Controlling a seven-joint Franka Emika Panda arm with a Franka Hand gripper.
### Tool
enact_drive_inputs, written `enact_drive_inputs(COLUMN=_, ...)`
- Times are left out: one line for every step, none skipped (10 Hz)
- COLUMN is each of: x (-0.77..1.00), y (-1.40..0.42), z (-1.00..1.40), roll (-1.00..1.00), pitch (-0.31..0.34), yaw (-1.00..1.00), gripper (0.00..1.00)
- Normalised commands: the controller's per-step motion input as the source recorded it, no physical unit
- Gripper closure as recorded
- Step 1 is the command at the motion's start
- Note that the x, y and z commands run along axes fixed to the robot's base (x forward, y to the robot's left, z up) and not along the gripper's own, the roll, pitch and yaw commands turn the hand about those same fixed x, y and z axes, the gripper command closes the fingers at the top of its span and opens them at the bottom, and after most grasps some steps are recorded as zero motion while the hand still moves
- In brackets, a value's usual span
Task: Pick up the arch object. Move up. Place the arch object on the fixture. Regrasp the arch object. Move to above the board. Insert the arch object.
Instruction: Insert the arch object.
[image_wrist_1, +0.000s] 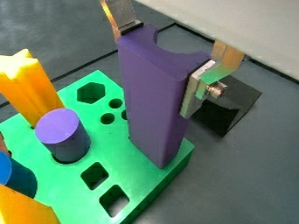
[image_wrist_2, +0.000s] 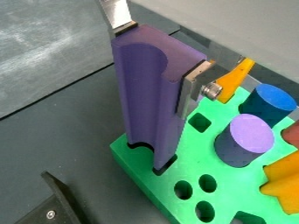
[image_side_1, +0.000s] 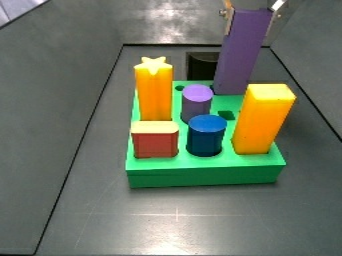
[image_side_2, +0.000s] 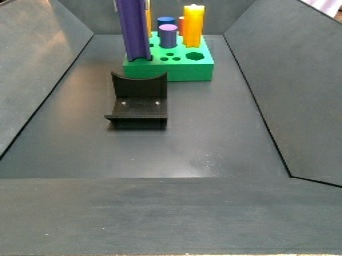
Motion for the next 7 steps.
enact_drive_inputs(x=-0.11, y=0.1, z=-0.04, roll=0.0, pitch=0.0, yaw=-0.05, gripper=1.0)
enact_drive_inputs(x=-0.14, y=0.06, z=-0.07, roll=0.0, pitch=0.0, yaw=-0.07, gripper=1.0)
enact_drive_inputs(x=-0.24, y=0.05, z=-0.14, roll=0.04, pitch=0.004, yaw=-0.09, gripper=1.0)
enact_drive_inputs(x=0.0, y=0.0, z=-0.14, roll=0.0, pitch=0.0, yaw=0.0, gripper=1.0)
enact_drive_inputs(x=0.0, y=0.0, z=-0.01, roll=0.0, pitch=-0.007, yaw=0.0, gripper=1.0)
enact_drive_inputs(x=0.17, y=-0.15, z=-0.09, roll=0.0, pitch=0.0, yaw=0.0, gripper=1.0)
enact_drive_inputs(x=0.25, y=-0.17, z=-0.09, roll=0.0, pitch=0.0, yaw=0.0, gripper=1.0)
